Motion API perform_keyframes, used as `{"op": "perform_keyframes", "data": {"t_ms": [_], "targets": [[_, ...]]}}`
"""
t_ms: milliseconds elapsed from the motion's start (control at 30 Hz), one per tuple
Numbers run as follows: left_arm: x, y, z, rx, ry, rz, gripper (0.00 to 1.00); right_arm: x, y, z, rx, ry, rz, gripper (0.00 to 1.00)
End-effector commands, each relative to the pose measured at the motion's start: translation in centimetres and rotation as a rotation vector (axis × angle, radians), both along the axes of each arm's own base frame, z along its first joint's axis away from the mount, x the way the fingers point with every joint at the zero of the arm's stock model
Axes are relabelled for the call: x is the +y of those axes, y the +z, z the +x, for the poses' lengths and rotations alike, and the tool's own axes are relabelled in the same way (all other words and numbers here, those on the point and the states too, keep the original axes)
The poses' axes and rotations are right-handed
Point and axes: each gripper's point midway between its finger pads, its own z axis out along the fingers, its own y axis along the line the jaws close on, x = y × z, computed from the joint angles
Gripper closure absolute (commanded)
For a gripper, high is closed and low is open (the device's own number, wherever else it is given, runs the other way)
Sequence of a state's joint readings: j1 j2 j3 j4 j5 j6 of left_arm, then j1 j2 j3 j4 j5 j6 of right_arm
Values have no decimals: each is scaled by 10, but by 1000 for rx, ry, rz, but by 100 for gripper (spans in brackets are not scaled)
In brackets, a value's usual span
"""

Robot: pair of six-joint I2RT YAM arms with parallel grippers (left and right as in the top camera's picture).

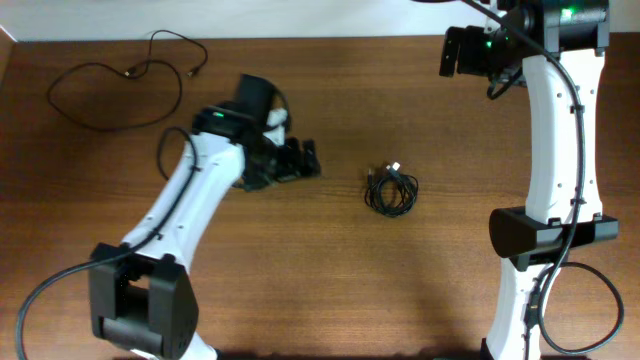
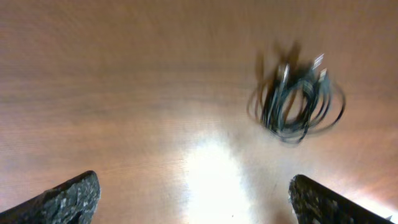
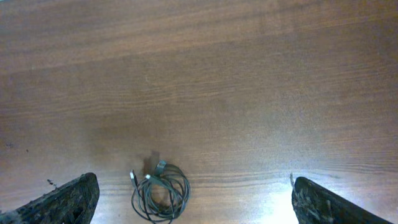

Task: Untangle cables

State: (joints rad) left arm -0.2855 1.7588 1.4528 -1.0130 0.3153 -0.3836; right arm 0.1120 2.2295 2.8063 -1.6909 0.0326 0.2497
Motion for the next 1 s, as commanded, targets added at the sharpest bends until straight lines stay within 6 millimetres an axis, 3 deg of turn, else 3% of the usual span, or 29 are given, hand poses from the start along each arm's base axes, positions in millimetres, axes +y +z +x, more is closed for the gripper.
{"op": "perform_keyframes", "data": {"t_ms": [0, 200, 367, 433, 467, 533, 600, 667, 733, 767, 800, 833, 867, 967], "targets": [[-10, -7, -18, 3, -66, 125, 1, 0, -2, -1, 9, 6, -2, 1], [-30, -10, -34, -22, -158, 218, 1, 0, -2, -1, 9, 6, -2, 1], [-34, -11, -40, -13, -173, 223, 1, 5, 1, 6, -18, 11, 29, 1], [-34, -11, -36, -30, -171, 230, 1, 25, -2, -4, 27, 63, 132, 1], [-32, -11, -38, -21, -172, 234, 1, 53, 4, -10, 45, 136, 283, 2], [-31, -12, -43, -2, -175, 235, 1, 79, 18, -20, 41, 252, 428, 2], [-33, -12, -46, 14, -180, 224, 1, 71, 32, -23, 7, 254, 447, 1], [-26, -13, -54, 58, -163, 239, 1, 42, 59, -32, -60, 153, 451, 1], [-23, -14, -56, 70, -161, 247, 1, 26, 92, -57, -138, 125, 413, 2], [-23, -14, -56, 68, -160, 247, 1, 16, 99, -70, -158, 95, 357, 2], [-23, -14, -56, 68, -160, 247, 1, -3, 103, -96, -163, 33, 248, 1], [-23, -14, -56, 67, -160, 246, 1, -11, 99, -118, -142, 6, 192, 2], [-24, -13, -54, 60, -160, 243, 1, -11, 82, -153, -73, 2, 171, 2], [-29, -12, -45, 23, -156, 226, 1, -9, 34, -200, 81, -1, 166, 2]]}}
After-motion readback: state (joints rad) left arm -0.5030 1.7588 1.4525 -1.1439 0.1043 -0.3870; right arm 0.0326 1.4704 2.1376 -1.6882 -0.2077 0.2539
